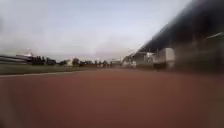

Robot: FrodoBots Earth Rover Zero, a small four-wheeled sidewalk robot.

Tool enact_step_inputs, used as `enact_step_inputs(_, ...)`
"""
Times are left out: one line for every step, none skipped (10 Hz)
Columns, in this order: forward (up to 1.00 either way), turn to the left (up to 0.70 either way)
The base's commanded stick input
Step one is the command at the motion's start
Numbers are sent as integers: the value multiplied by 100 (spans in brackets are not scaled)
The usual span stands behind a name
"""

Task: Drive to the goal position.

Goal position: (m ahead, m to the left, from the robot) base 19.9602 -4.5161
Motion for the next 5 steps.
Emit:
enact_step_inputs(70, 0)
enact_step_inputs(70, 0)
enact_step_inputs(70, 0)
enact_step_inputs(70, 0)
enact_step_inputs(70, 0)
